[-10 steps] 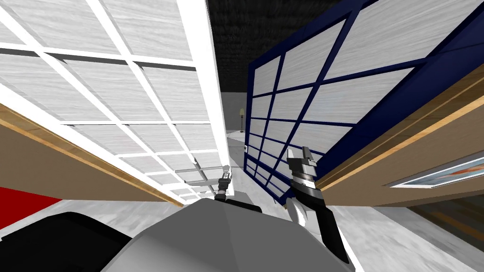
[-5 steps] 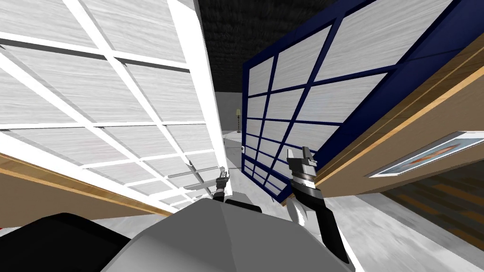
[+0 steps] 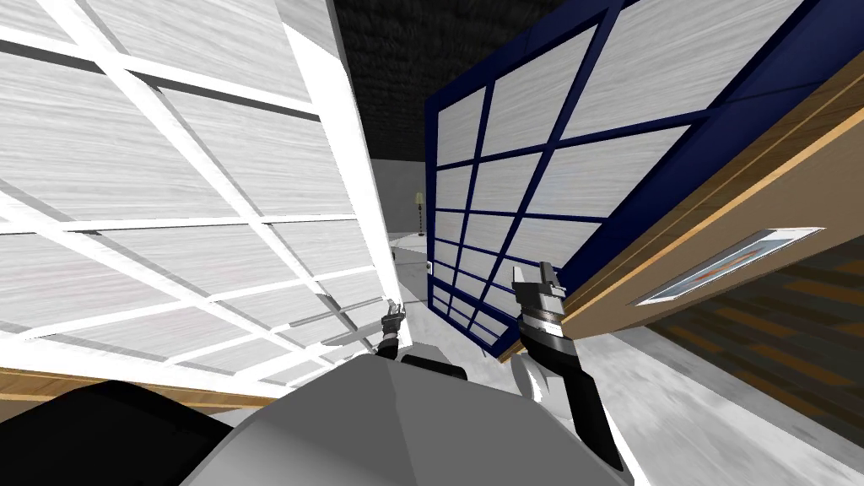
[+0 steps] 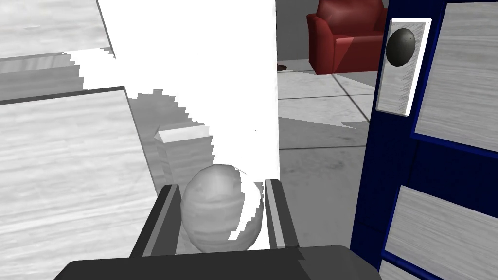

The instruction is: Push the door open

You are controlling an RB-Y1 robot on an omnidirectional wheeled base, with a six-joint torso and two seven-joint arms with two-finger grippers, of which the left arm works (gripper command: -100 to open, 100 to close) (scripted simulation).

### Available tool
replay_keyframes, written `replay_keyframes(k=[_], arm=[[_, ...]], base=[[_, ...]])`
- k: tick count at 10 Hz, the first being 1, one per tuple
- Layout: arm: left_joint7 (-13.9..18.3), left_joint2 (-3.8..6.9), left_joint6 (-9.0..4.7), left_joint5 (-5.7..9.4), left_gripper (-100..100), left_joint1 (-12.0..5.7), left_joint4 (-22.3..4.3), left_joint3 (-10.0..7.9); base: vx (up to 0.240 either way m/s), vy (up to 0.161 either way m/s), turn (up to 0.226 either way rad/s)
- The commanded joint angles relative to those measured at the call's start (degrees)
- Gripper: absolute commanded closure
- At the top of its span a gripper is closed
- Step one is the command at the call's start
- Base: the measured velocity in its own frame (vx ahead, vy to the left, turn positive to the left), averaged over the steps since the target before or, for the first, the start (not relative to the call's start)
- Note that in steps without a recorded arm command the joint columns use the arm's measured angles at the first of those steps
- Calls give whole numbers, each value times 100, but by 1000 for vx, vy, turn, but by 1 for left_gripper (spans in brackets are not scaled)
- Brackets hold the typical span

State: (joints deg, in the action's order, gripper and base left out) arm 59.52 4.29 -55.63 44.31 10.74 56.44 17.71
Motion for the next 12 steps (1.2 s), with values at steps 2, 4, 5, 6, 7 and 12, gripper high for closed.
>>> replay_keyframes(k=[2, 4, 5, 6, 7, 12], arm=[[29, 66, -200, 43, 100, -64, -117, -167], [-21, 40, -238, 128, 100, -103, -150, -338], [-72, 14, -277, 214, 100, -141, -184, -487], [-72, 14, -277, 214, 100, -141, -184, -510], [-124, -16, -317, 301, 100, -181, -219, -676], [-228, -77, -397, 476, 100, -260, -288, -1038]], base=[[36, 8, -30], [34, 3, -114], [48, 14, -104], [32, 30, -70], [30, 33, -138], [40, 18, -87]])
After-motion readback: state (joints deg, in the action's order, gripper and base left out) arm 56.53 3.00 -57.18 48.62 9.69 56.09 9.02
